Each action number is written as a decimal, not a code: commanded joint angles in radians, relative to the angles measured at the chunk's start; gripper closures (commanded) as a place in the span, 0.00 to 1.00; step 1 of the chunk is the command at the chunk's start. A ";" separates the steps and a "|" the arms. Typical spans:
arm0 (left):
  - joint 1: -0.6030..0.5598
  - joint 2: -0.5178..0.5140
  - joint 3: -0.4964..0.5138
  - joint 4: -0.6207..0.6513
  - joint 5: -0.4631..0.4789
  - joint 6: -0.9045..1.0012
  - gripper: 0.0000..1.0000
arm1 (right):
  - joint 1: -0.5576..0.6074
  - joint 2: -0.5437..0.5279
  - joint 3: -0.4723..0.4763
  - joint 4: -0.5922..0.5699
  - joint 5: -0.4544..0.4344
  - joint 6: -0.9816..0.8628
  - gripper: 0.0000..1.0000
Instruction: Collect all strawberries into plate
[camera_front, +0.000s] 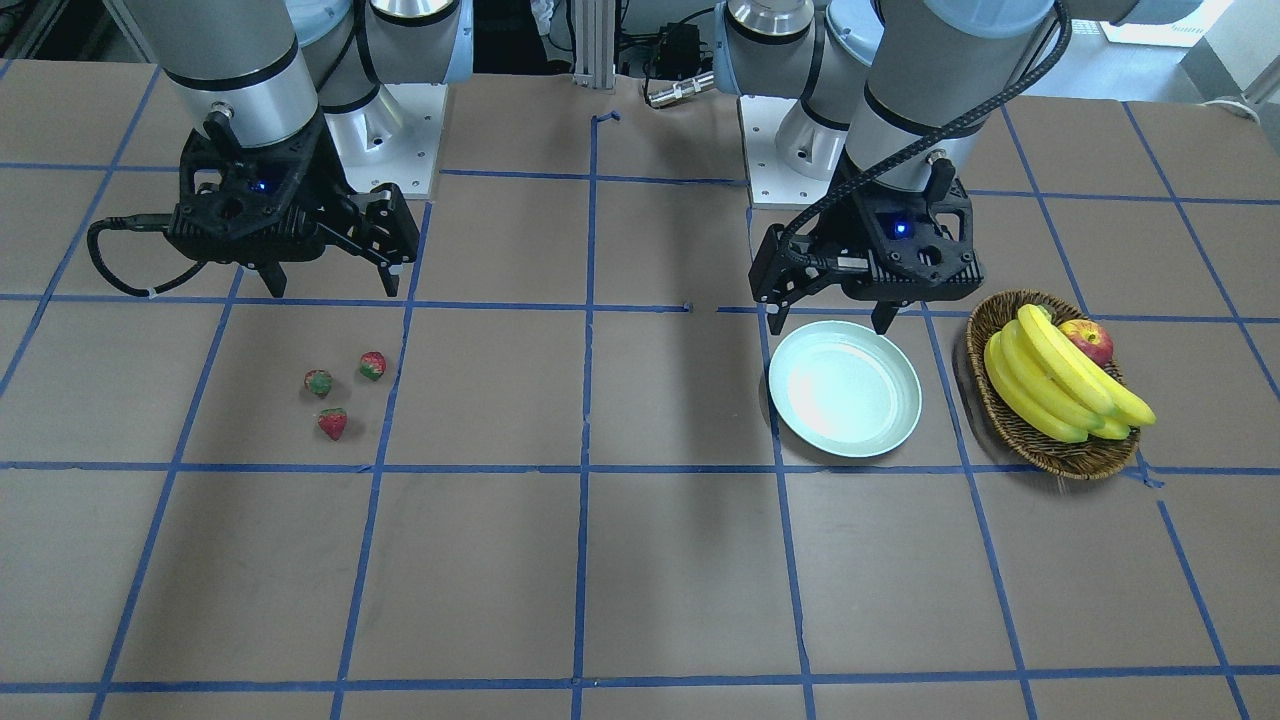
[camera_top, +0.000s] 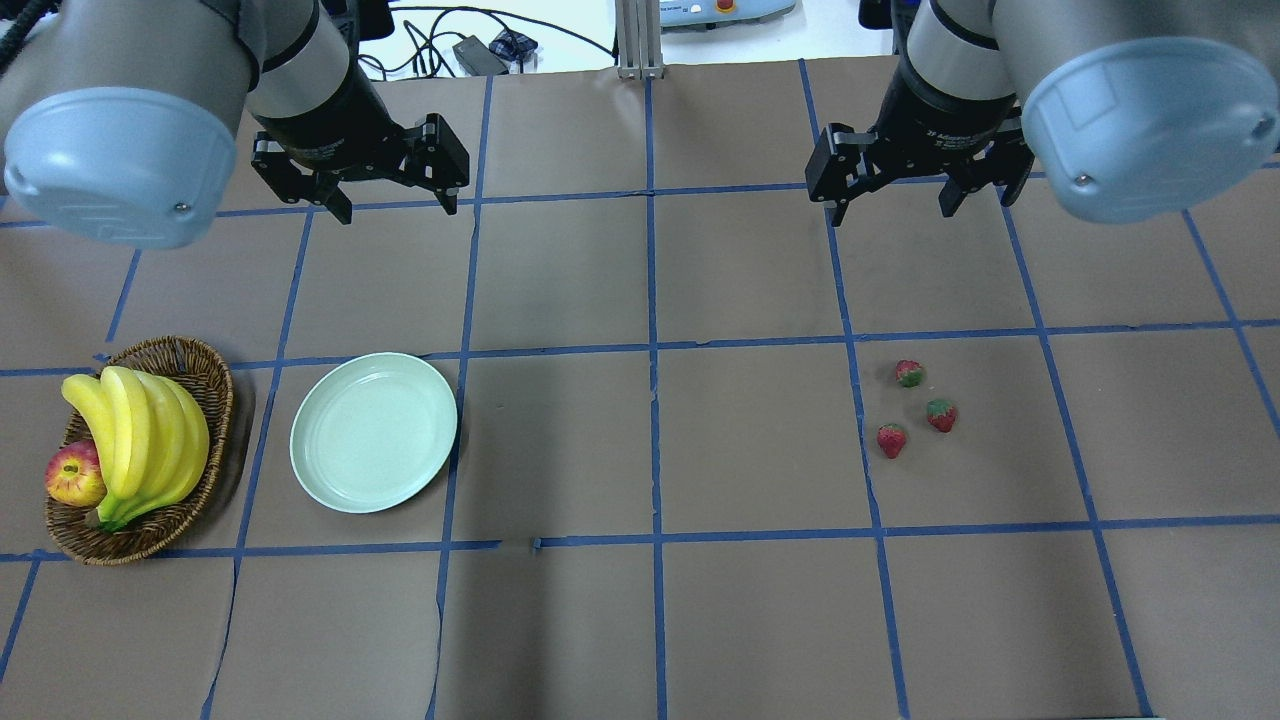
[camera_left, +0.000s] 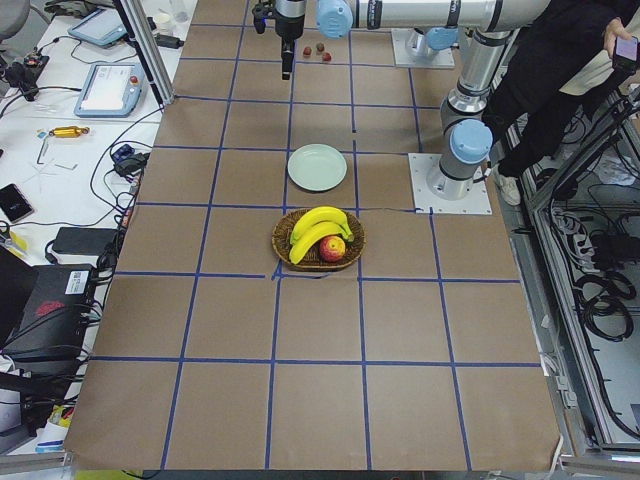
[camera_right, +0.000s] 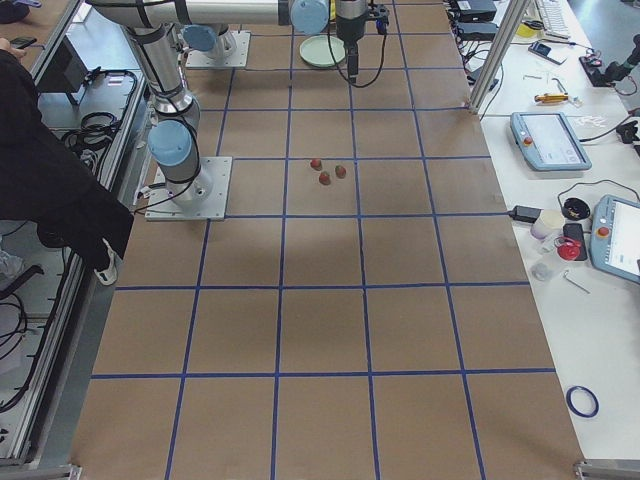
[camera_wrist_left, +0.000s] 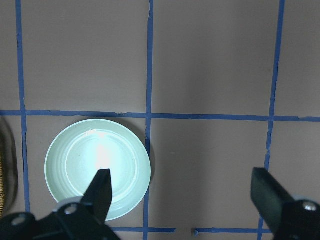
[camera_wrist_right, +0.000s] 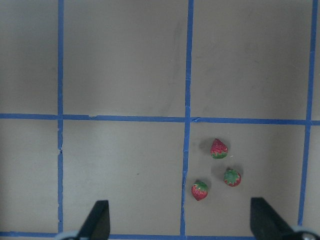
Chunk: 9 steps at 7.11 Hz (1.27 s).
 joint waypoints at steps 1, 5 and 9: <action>-0.002 0.001 -0.002 -0.002 0.001 0.001 0.00 | 0.000 0.001 0.002 -0.002 -0.001 0.000 0.00; -0.002 -0.006 0.000 -0.003 0.001 -0.001 0.00 | 0.000 0.002 -0.001 -0.003 0.005 0.000 0.00; -0.002 -0.002 0.000 -0.026 0.010 0.001 0.00 | 0.000 0.001 -0.003 0.001 -0.003 0.000 0.00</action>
